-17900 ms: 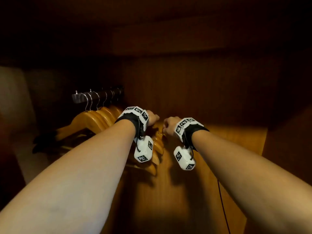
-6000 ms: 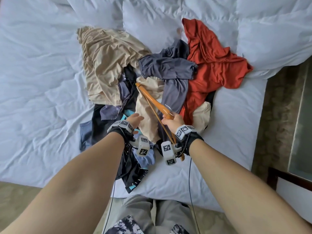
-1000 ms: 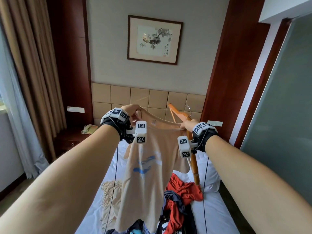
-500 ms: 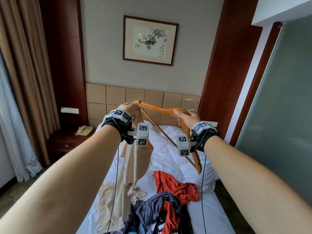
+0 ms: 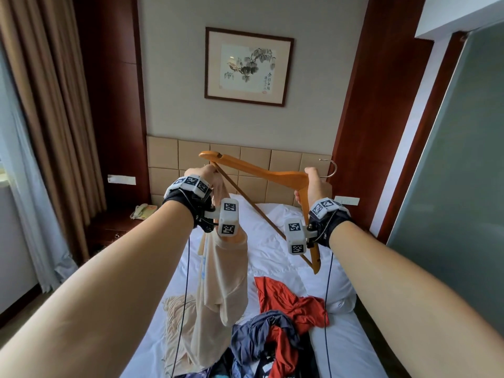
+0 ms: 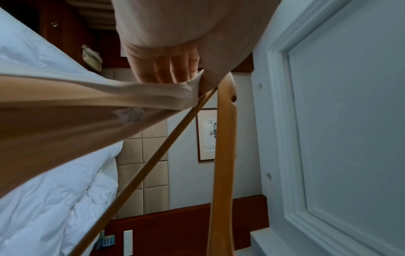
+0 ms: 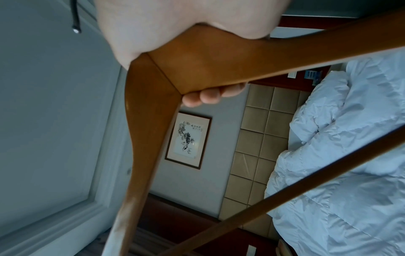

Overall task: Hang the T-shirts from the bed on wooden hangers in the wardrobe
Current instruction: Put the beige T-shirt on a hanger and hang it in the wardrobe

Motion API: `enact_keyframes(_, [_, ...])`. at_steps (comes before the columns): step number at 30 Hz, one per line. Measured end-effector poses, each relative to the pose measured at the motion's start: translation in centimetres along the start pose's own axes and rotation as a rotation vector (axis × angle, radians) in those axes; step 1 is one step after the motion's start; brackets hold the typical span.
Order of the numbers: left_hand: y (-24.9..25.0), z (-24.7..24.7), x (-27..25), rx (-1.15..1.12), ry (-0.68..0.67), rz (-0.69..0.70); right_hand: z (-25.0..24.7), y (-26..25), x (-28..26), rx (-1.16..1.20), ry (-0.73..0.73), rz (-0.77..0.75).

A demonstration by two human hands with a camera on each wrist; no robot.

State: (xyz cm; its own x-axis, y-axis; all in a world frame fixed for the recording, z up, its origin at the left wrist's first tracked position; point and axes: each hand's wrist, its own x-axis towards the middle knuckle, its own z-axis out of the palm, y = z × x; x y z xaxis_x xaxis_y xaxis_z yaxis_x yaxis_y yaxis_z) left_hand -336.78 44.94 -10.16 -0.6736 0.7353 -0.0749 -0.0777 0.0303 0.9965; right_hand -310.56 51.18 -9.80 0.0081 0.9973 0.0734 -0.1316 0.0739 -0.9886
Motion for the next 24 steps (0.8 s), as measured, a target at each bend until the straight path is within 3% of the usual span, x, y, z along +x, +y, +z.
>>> enact_keyframes(5, [0.2,-1.1,-0.3,-0.101,0.109,-0.008,0.1,0.3,-0.1,0.029,0.030,-0.014])
enact_keyframes(9, [1.7,-1.2,-4.1,-0.140,0.221,0.121,0.0,0.5,-0.2,0.016,0.078,-0.027])
enact_keyframes(14, [2.0,-1.3,-3.9,-0.137,0.324,0.208,-0.3,0.4,-0.2,-0.003,0.126,-0.032])
enact_keyframes(19, [2.1,-1.4,-3.5,0.069,0.298,0.239,-0.4,0.2,-0.2,-0.042,0.087,-0.025])
enact_keyframes(24, [2.0,-1.6,-3.6,0.286,0.366,0.282,-0.5,0.5,0.1,-0.096,0.114,-0.045])
